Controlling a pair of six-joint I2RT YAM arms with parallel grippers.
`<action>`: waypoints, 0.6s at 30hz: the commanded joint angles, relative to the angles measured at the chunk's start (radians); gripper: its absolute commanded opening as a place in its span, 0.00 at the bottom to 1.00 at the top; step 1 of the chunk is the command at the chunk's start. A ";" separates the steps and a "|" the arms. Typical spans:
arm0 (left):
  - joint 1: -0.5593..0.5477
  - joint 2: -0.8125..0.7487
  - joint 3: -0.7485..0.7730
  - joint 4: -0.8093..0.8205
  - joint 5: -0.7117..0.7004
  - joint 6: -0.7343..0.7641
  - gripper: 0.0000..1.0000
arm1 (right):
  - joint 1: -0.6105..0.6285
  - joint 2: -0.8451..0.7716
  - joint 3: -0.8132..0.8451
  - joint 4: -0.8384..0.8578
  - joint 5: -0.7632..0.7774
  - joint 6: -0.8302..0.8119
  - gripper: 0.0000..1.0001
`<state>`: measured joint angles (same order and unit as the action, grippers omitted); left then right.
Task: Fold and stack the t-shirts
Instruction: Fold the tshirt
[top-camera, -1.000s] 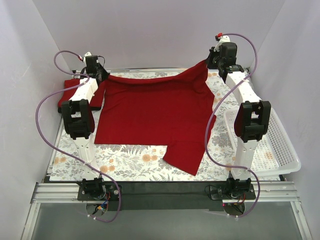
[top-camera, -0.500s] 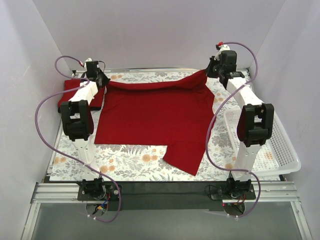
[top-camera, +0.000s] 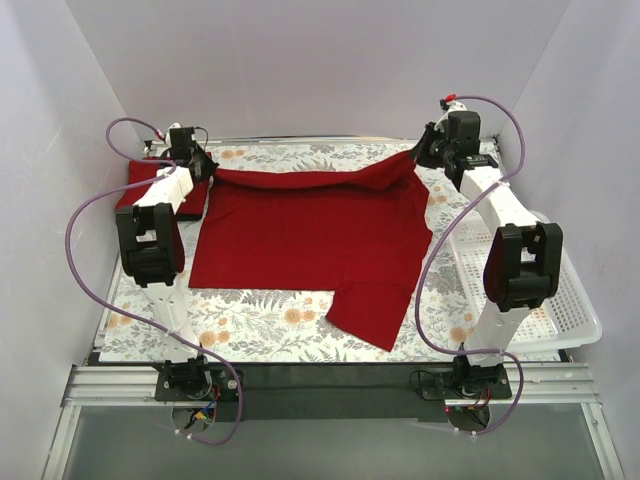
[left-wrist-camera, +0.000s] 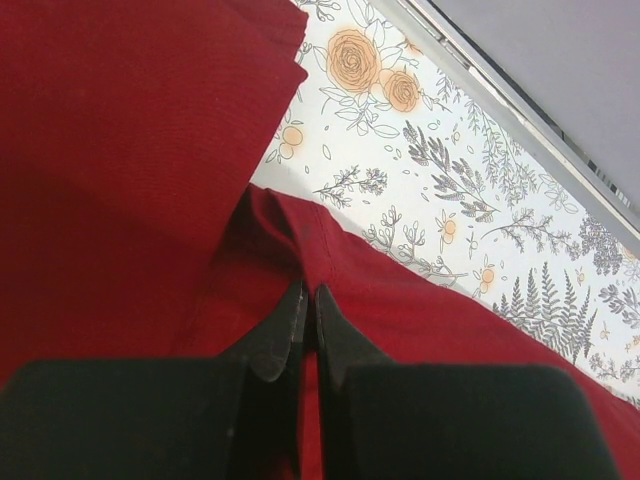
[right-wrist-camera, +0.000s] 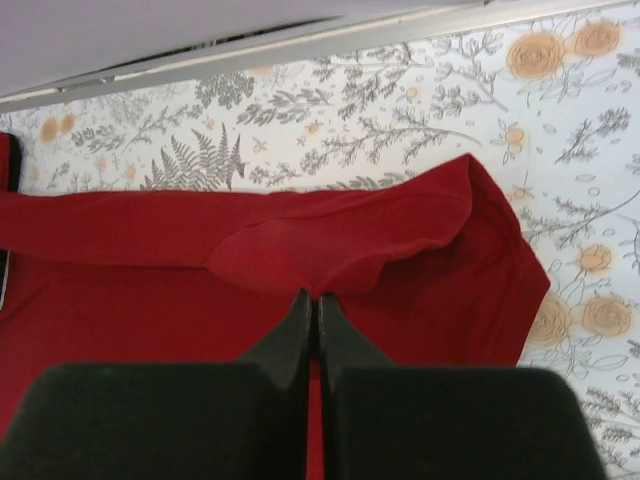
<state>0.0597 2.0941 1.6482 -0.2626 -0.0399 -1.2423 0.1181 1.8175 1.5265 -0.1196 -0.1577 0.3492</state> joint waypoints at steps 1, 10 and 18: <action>0.008 -0.095 -0.025 -0.029 0.002 -0.011 0.03 | -0.005 -0.049 -0.043 -0.002 -0.035 0.056 0.02; 0.008 -0.143 -0.157 -0.041 -0.009 -0.057 0.03 | -0.001 -0.090 -0.224 -0.014 -0.104 0.119 0.02; 0.009 -0.123 -0.222 -0.030 -0.057 -0.082 0.08 | -0.003 -0.075 -0.324 -0.028 -0.129 0.108 0.15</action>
<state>0.0608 2.0243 1.4330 -0.2951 -0.0509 -1.3071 0.1181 1.7710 1.2037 -0.1524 -0.2600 0.4595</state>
